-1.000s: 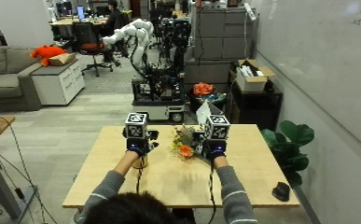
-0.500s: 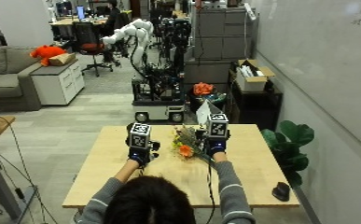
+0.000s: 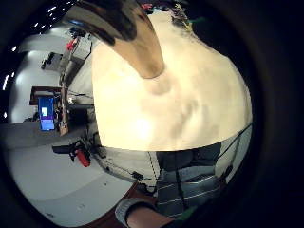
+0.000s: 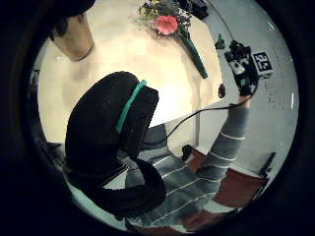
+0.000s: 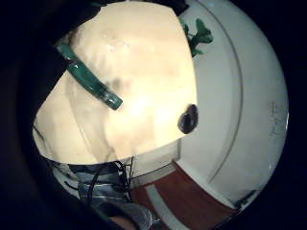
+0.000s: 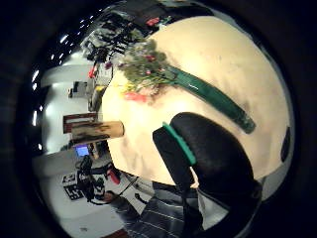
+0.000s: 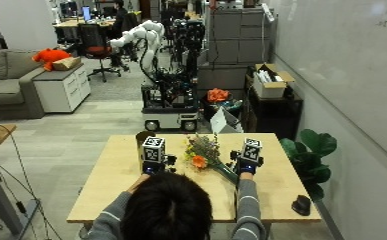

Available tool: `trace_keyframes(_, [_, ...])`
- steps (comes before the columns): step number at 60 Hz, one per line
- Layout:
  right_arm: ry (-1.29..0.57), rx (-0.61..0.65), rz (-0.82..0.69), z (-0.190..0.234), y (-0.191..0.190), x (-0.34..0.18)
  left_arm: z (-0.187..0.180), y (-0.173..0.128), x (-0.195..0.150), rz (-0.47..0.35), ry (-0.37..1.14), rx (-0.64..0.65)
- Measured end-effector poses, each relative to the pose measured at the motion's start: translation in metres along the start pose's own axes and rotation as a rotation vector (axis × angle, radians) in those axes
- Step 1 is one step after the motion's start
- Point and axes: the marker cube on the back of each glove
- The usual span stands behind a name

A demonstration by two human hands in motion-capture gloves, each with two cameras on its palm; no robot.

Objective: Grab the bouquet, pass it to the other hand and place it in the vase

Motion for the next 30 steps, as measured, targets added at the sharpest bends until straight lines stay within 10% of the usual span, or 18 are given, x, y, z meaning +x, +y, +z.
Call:
trace_keyframes(8, [0.042,-0.091,0.105,0.059,-0.018,0.026,-0.022,0.039,0.008,-0.072,-0.085,-0.032])
trace_keyframes(30, [-0.001,-0.092,0.077,0.113,-0.031,0.039,-0.005,0.022,0.009,-0.064,-0.055,-0.11])
